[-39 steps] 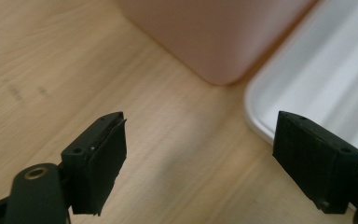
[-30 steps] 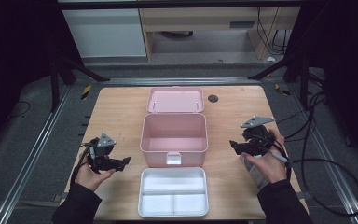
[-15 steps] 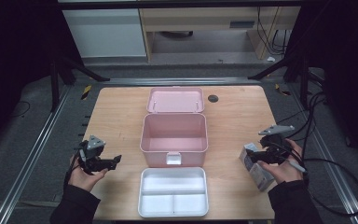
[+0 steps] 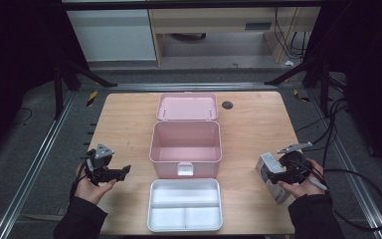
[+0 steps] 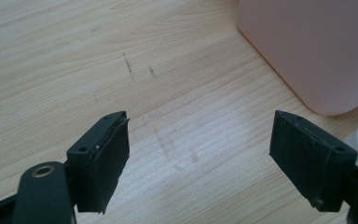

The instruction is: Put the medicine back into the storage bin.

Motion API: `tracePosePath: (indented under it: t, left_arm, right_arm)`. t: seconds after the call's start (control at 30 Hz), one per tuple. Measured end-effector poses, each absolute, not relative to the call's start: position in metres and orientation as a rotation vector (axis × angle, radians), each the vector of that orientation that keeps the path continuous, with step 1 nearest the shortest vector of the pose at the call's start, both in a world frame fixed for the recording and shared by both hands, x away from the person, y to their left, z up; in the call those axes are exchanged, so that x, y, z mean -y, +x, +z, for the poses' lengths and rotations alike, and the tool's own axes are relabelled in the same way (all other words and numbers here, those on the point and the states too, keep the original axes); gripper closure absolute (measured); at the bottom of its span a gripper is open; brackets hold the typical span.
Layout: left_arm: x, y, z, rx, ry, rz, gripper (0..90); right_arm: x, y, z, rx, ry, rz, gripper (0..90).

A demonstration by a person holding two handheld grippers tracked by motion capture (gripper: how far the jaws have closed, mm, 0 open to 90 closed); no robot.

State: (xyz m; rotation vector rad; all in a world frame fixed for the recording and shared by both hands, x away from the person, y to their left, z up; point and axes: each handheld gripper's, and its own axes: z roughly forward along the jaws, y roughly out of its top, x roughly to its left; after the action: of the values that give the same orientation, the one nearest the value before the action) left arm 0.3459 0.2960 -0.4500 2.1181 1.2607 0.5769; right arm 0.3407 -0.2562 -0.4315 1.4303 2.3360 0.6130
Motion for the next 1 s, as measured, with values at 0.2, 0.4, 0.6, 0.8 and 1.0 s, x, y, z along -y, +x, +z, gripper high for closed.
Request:
tracePosePath:
  t: [0.2, 0.4, 0.6, 0.8, 1.0]
  left_arm:
    - [-0.297, 0.346, -0.449, -1.271, 2.118, 0.591, 19.9]
    - [-0.297, 0.347, -0.452, -1.279, 2.128, 0.575, 21.0]
    - [-0.295, 0.348, -0.454, -1.261, 2.145, 0.567, 21.8]
    - [-0.294, 0.348, -0.455, -1.251, 2.159, 0.57, 22.2]
    - [-0.294, 0.348, -0.456, -1.242, 2.164, 0.567, 22.4]
  right_arm:
    - [0.255, 0.343, -0.444, -2.388, 1.451, 0.54, 30.8]
    - [0.255, 0.344, -0.45, -2.413, 1.489, 0.489, 35.5]
    - [0.257, 0.347, -0.456, -2.448, 1.537, 0.457, 46.8]
    - [0.255, 0.349, -0.455, -2.468, 1.538, 0.442, 54.9]
    - [0.255, 0.35, -0.447, -2.449, 1.522, 0.481, 55.8]
